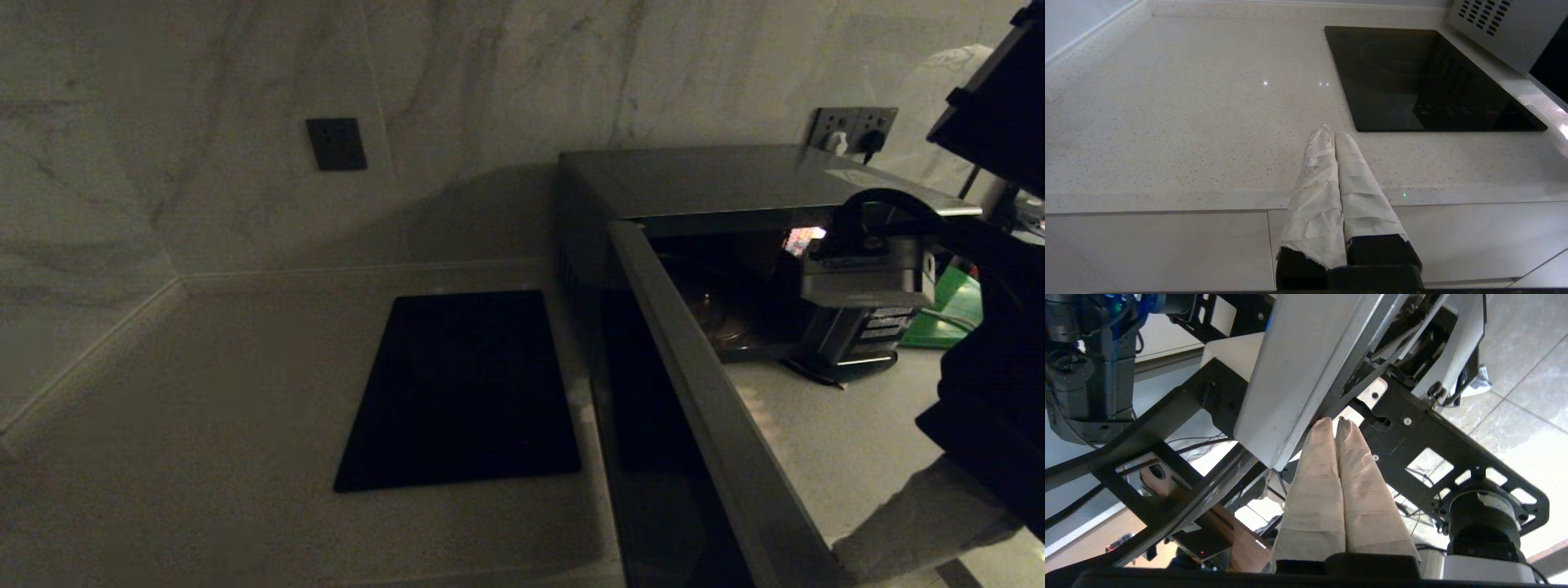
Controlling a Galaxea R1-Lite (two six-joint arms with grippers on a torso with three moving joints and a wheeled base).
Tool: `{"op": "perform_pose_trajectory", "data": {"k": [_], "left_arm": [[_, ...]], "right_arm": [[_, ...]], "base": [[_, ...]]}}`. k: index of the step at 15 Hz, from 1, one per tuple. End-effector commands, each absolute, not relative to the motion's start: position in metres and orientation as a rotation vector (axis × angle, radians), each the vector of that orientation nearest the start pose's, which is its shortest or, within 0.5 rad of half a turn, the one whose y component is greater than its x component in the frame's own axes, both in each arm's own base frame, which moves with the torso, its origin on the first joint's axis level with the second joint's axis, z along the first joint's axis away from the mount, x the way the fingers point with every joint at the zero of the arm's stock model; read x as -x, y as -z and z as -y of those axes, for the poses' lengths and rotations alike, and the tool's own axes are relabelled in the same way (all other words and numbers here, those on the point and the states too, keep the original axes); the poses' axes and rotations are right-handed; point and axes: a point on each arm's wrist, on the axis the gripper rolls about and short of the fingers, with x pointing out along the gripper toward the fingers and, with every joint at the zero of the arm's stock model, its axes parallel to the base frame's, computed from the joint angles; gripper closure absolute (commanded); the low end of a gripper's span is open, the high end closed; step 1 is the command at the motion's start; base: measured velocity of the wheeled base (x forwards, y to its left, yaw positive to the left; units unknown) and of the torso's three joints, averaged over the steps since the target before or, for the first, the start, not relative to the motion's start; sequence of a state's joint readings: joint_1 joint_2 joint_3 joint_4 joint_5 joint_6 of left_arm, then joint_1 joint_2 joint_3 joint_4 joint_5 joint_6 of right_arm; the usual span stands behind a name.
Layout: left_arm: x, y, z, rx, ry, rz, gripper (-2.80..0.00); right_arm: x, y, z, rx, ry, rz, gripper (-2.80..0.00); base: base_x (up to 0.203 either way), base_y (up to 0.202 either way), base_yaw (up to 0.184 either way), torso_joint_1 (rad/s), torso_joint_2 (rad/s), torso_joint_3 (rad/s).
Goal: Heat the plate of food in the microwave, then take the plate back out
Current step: Open the microwave oven
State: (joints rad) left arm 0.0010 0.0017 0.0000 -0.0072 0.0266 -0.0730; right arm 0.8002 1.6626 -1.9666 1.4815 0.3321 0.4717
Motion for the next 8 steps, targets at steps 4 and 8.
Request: {"op": "perform_pose_trajectory", "data": {"k": [4, 8], "left_arm": [[0.023, -0.076, -0.001, 0.074, -0.029, 0.007, 0.0], [0.023, -0.076, -0.001, 0.074, -0.029, 0.007, 0.0]], "right_arm": [[-0.134, -0.336, -0.144, -0.105, -0.671, -1.373, 0.0], [-0.131, -0.341, -0.129, -0.128, -0.622, -1.328, 0.0]], "base": [[0.0, 0.0, 0.0, 0.0, 0.0, 0.0], [0.0, 0.0, 0.0, 0.0, 0.0, 0.0]]}}
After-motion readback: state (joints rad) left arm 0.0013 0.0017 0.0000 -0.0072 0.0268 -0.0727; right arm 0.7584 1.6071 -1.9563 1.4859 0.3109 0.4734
